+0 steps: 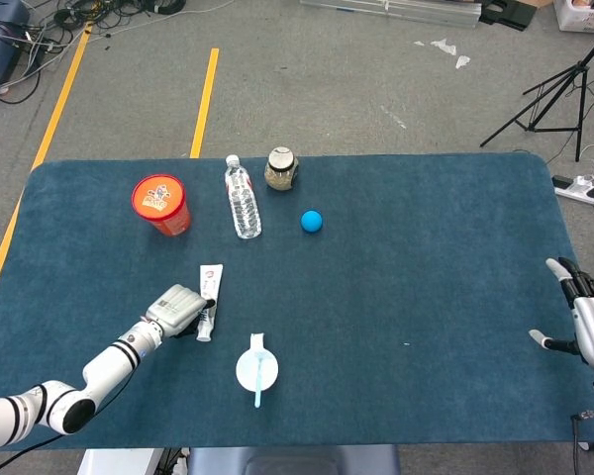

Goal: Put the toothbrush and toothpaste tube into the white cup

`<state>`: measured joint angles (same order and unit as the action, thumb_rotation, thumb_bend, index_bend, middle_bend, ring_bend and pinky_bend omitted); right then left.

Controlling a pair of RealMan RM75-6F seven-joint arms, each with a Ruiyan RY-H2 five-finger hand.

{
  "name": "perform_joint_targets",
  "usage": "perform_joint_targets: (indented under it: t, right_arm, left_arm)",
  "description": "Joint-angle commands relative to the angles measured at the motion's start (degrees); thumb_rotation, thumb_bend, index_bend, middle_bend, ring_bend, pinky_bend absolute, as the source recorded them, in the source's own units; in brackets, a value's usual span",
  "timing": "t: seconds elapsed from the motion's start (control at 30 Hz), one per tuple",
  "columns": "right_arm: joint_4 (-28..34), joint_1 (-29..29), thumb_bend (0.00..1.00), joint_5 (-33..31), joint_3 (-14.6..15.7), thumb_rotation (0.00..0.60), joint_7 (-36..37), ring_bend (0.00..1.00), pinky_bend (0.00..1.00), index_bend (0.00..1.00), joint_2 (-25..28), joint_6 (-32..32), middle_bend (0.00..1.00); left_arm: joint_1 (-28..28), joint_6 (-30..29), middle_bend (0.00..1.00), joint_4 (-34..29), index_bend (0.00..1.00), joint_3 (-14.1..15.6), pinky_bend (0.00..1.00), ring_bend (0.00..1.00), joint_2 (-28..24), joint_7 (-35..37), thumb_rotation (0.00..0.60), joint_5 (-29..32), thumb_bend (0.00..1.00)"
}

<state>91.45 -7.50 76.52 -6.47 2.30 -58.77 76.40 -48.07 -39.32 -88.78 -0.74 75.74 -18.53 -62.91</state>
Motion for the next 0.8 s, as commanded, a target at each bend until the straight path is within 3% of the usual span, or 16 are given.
perform_joint_targets:
  t: [0.03,0.4,0.8]
  right_arm:
    - [0.0,0.0,0.0,0.0,0.0,0.6,-0.1,0.15,0.57,0.12,0.0,0.0,0.1]
    - [0.0,0.0,0.0,-0.1,0.0,0.6,-0.3,0.15,0.57,0.12,-0.1,0.0,0.1]
    - [0.0,0.0,0.0,-0.2,-0.1,0.6,-0.2,0.15,0.57,0.12,-0.1,0.0,0.1]
  left_arm:
    - [0.1,-0.3,1.0,-0.5,0.37,0.5,0.96,1.0,-0.7,-0.8,0.6,0.9,1.0]
    - [0.6,-1.7,1.0,-1.6,0.38,1.6,0.96,1.0,-2.3,-2.3,0.6,3.4,1.0]
    - [1.2,-2.2,1.0,-2.5,0.38,0.0,0.96,1.0,-1.7,3.4,0.6,-0.5,1.0]
